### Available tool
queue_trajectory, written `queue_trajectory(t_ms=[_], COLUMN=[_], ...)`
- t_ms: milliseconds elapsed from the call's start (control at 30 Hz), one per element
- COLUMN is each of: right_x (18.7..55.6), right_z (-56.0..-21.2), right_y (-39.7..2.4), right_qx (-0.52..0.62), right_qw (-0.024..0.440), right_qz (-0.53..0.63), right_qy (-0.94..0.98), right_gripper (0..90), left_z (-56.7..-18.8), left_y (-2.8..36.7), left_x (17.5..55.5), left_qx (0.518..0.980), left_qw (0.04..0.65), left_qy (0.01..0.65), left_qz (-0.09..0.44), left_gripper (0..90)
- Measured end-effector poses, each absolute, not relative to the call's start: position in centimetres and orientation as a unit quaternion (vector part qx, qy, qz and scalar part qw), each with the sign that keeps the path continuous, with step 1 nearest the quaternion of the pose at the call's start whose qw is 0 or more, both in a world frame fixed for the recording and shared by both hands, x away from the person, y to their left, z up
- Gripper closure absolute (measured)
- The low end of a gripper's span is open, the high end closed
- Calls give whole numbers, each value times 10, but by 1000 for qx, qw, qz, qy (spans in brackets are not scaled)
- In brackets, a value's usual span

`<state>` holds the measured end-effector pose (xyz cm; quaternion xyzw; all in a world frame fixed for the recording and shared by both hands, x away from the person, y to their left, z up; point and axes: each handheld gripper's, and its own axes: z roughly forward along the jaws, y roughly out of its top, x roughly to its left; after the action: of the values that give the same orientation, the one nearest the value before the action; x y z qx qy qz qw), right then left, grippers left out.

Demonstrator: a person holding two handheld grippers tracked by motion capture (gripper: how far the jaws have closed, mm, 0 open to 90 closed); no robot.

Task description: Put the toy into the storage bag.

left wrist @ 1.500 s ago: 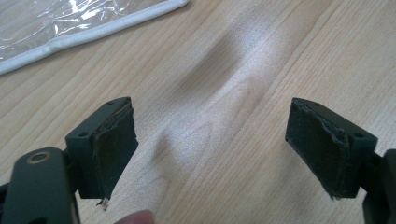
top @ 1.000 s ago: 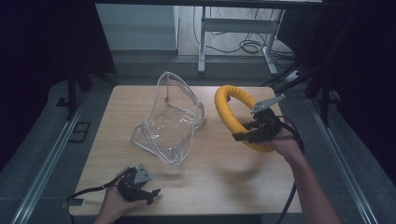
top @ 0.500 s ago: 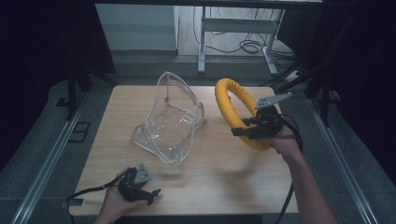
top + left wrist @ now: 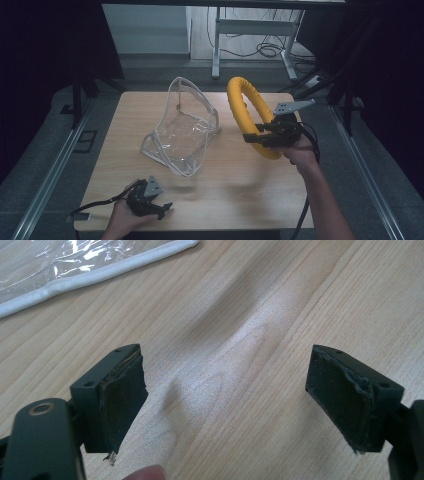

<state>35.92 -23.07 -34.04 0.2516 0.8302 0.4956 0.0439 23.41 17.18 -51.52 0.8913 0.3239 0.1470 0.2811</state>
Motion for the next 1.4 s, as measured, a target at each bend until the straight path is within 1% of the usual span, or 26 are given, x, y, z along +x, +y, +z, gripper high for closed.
queue_trajectory(t_ms=[900, 1400], right_x=[353, 352], right_z=[-327, -320], right_y=[-210, -197], right_qx=[226, 218], right_qw=[39, 39], right_qz=[579, 601], right_qy=[782, 768], right_gripper=[511, 510], left_z=[-517, -517], left_y=[171, 171], left_x=[234, 234], left_qx=[893, 893], left_qw=[277, 277], left_qy=[323, 322], left_qz=[146, 146], left_gripper=[162, 162])
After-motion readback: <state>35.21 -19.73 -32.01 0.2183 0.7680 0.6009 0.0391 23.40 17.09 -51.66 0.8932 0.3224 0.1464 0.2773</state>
